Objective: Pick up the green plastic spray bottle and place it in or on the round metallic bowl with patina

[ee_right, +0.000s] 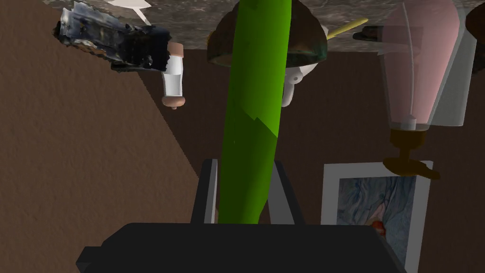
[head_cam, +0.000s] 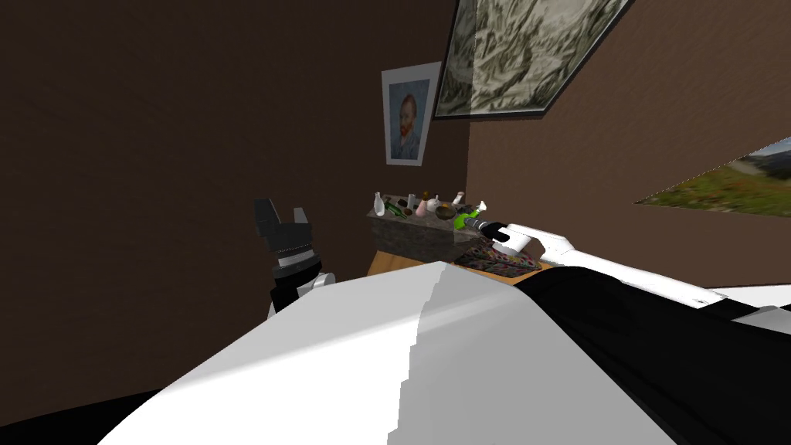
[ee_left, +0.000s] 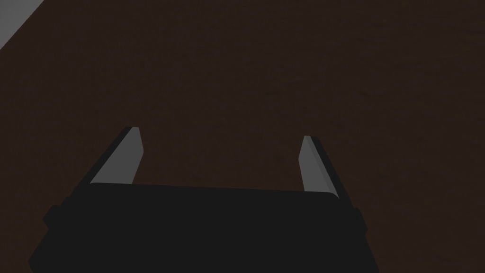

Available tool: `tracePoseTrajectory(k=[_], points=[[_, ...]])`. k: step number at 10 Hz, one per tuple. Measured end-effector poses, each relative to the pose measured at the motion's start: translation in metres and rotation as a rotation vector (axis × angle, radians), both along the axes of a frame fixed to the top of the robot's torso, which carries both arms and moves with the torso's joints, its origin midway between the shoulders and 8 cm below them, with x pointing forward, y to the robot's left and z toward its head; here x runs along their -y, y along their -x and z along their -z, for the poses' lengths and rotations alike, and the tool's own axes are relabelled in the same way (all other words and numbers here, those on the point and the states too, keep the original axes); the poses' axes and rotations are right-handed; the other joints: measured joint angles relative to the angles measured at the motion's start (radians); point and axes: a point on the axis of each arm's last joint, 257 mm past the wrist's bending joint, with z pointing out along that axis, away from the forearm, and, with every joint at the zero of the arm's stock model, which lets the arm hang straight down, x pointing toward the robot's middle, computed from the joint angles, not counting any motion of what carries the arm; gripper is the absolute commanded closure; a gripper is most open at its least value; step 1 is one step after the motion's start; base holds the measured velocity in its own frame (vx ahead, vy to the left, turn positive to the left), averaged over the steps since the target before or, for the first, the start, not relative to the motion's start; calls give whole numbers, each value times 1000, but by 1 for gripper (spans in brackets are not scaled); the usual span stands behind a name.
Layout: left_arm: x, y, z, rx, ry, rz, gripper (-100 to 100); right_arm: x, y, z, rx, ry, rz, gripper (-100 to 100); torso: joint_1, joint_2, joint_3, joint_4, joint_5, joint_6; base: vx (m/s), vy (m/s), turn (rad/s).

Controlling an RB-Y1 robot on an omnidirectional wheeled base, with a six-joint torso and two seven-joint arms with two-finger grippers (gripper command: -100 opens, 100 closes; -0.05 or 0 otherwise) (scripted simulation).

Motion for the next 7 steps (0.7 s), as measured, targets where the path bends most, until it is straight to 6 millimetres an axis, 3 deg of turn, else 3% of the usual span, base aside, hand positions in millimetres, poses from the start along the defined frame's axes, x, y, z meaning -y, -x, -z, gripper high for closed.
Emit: tracePoseTrajectory(k=[6,7], points=[[0,0,0,0,0,0,0,19,-34,-71,102,109,-10,100,4,2,1,0,2,2,226,25,-64],[0,0,0,0,0,0,0,21,-39,-84,116,125,-12,100,3,3,1,0,2,1,99,-7,-5]])
